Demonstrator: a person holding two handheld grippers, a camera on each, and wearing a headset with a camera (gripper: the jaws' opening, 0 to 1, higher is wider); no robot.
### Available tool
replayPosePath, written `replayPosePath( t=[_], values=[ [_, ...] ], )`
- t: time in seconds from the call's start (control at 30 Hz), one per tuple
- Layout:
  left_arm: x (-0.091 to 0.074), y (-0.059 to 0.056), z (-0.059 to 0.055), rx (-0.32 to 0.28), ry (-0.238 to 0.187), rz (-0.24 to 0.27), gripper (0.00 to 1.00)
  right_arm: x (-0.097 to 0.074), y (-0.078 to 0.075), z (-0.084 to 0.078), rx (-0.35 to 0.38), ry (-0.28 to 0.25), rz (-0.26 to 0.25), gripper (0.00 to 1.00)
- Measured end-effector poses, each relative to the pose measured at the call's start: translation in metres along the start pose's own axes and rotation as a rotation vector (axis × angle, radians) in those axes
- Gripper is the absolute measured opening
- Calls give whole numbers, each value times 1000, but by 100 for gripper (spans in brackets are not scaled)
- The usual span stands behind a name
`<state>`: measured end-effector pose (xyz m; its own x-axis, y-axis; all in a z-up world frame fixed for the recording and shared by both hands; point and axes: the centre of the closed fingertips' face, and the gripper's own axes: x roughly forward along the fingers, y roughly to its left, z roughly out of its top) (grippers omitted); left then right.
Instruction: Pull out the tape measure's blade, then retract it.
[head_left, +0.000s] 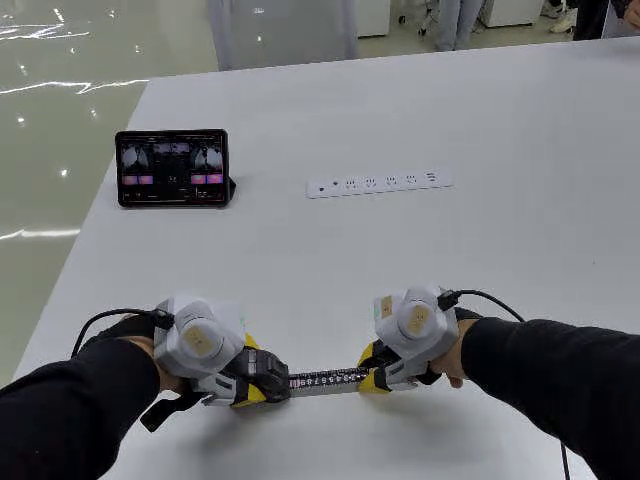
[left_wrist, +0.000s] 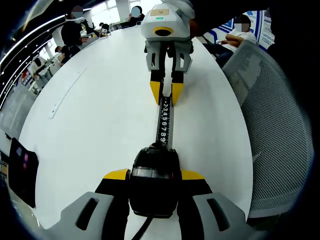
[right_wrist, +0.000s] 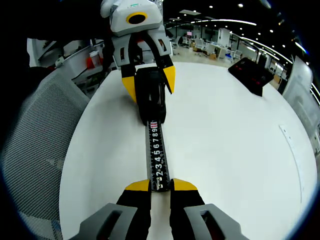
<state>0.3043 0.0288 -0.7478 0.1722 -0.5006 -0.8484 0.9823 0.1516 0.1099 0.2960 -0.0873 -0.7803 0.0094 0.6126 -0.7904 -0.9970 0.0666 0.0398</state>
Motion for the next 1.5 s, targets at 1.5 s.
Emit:
replayPosePath(
  t=[1.5],
  values=[
    [1, 1, 1, -6, -3, -6, 31, -26, -3, -34, 39, 32, -9, 10]
  ],
)
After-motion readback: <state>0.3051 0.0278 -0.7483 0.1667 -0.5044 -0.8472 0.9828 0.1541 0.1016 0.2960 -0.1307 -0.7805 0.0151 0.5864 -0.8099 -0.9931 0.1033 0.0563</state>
